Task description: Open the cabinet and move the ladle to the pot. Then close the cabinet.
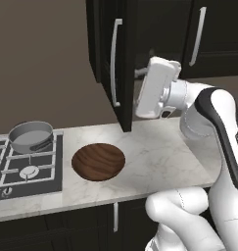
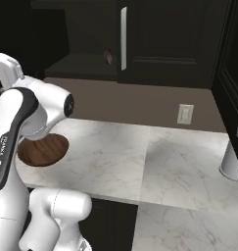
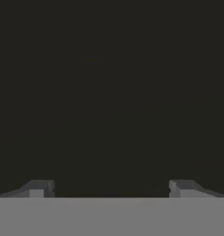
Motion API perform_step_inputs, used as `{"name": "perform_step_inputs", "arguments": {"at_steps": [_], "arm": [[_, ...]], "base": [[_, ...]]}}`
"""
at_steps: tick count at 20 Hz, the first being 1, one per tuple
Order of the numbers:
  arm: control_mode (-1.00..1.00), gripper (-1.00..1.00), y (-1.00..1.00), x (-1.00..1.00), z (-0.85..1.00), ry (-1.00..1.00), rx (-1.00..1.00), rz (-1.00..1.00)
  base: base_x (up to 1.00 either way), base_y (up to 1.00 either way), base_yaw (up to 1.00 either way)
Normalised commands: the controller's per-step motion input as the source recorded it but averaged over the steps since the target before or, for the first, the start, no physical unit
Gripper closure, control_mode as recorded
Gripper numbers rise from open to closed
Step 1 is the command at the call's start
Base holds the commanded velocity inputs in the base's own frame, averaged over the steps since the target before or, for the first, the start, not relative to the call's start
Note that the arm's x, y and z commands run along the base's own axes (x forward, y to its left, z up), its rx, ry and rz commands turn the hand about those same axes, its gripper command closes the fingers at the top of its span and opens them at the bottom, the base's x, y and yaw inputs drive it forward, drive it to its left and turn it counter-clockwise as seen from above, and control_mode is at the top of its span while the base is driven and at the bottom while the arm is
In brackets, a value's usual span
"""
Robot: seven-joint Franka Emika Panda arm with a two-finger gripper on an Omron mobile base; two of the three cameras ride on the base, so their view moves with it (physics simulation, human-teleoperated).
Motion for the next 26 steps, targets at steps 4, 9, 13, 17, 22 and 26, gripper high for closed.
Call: {"name": "perform_step_inputs", "arguments": {"at_steps": [4,9,13,17,22,26], "arm": [[-1.0,-1.0,-0.13,0.12,-0.14,0.0,-0.17,-0.06],[-1.0,-1.0,-0.75,0.13,-0.01,0.0,-0.29,-0.13],[-1.0,-1.0,-0.84,0.08,0.0,0.0,-0.37,-0.2],[-1.0,-1.0,-0.6,0.14,0.0,-0.04,-0.37,-0.21],[-1.0,-1.0,-0.63,0.15,0.0,-0.12,-0.35,-0.19],[-1.0,-1.0,-0.7,0.09,0.0,-0.13,-0.32,-0.15]], "base": [[0.0,0.0,0.0],[0.0,0.0,0.0],[0.0,0.0,0.0],[0.0,0.0,0.0],[0.0,0.0,0.0],[0.0,0.0,0.0]]}}
